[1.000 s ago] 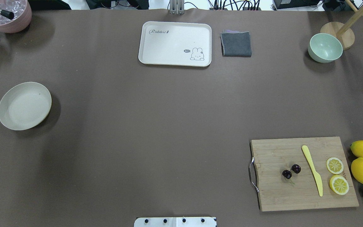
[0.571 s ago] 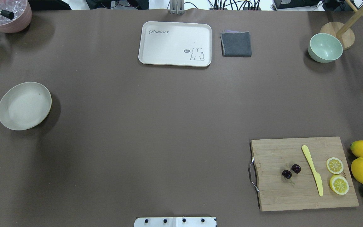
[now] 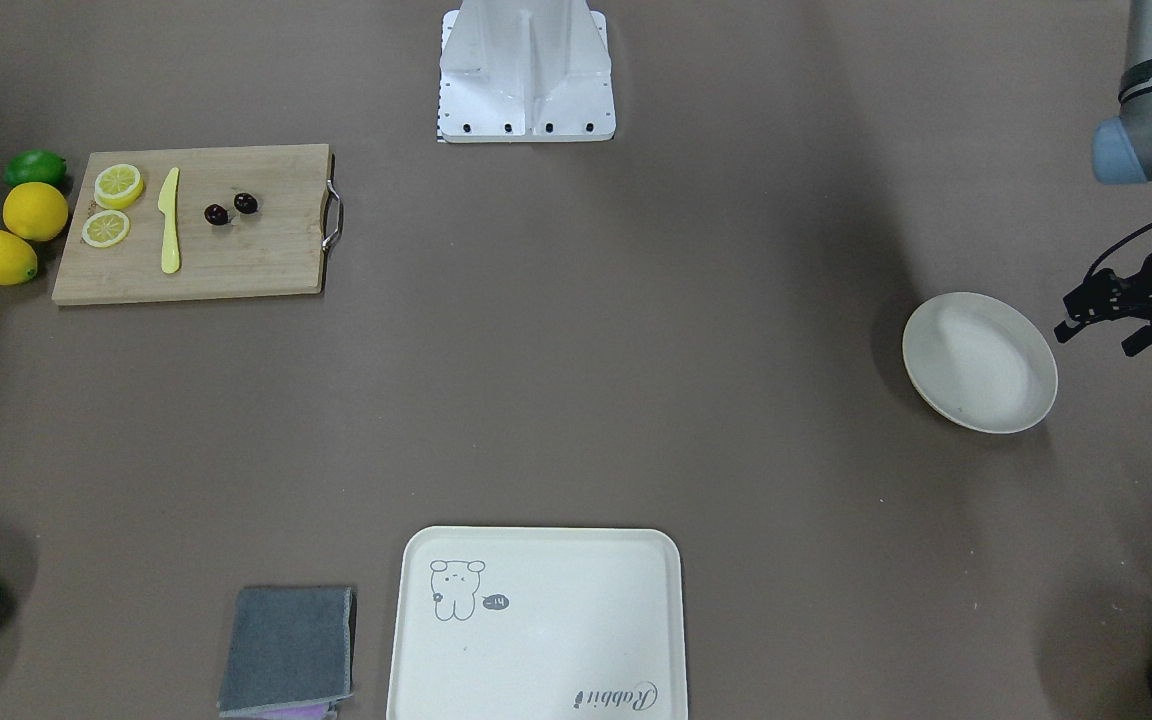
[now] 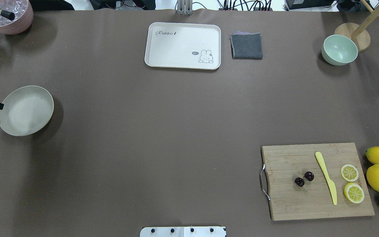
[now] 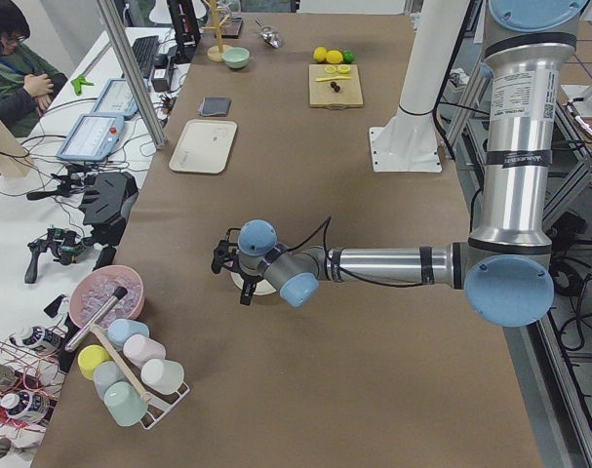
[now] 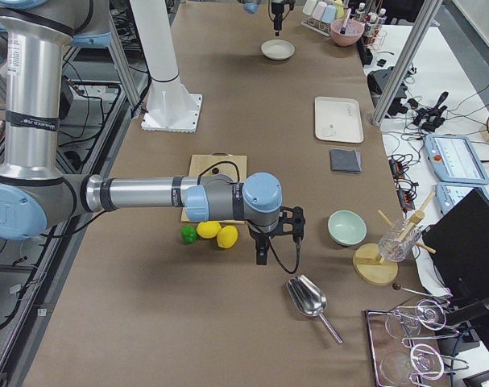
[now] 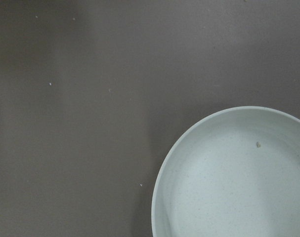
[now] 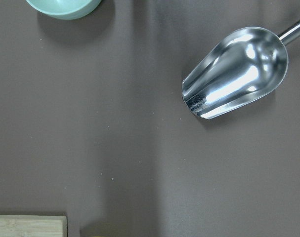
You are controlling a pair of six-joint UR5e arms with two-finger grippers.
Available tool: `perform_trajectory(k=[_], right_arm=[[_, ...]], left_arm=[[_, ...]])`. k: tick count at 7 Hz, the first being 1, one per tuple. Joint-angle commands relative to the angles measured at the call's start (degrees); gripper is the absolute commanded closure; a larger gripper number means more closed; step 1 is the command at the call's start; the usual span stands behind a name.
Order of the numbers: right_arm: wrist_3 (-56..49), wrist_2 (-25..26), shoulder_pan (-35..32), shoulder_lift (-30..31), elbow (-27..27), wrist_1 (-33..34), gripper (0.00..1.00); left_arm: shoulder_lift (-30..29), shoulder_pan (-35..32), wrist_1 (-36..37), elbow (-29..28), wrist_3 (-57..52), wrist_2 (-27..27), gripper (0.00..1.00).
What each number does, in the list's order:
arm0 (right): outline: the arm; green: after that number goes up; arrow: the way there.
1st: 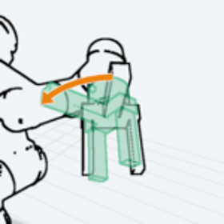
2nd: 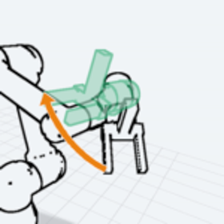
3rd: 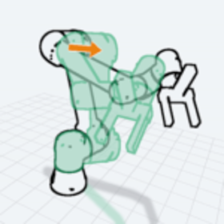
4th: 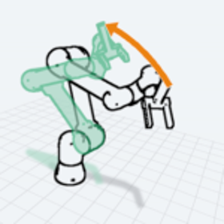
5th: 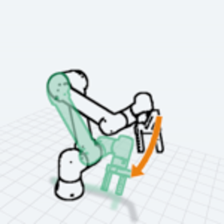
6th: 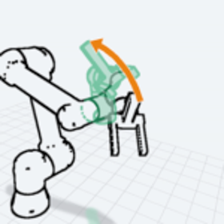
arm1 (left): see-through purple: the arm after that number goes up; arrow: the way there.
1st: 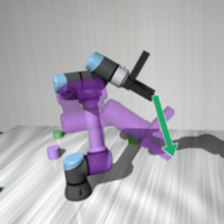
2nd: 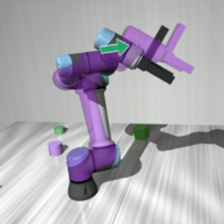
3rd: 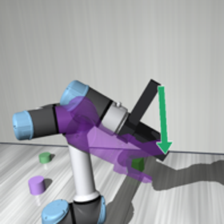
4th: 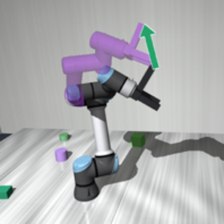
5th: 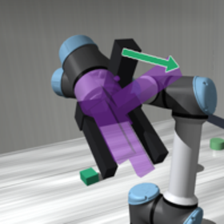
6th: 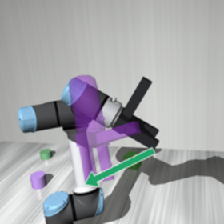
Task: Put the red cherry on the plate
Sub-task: 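Reach the left gripper to the white plate and grip its rim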
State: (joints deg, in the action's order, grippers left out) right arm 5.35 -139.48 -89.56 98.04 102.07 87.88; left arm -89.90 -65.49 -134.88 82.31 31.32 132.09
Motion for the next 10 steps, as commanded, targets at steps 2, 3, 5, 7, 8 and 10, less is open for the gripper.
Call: perform_trajectory(k=[2,3,5,7,8,10], right_arm=[[0.01,0.0,0.0,-0.04,0.41,0.01,0.0],[0.01,0.0,0.0,-0.04,0.41,0.01,0.0],[0.01,0.09,0.0,0.05,0.41,-0.08,0.0],[-0.08,0.09,0.0,0.05,0.41,0.01,0.0],[0.01,0.09,0.0,0.13,0.32,0.01,0.0],[0.01,0.09,0.0,0.05,0.41,-0.08,0.0]], left_arm=[[-0.27,2.29,-0.03,-1.53,-0.12,-0.08,0.03],[-0.27,2.9,-0.29,-2.06,-0.47,-0.17,0.24],[-0.27,3.08,-0.73,-2.15,-0.48,-0.08,0.53],[-0.27,3.17,-0.73,-2.24,-0.56,-0.08,0.53],[-0.53,3.17,-0.73,-2.93,-0.56,-0.08,0.52],[-0.62,3.17,-0.73,-3.64,-0.56,-0.08,0.64]])
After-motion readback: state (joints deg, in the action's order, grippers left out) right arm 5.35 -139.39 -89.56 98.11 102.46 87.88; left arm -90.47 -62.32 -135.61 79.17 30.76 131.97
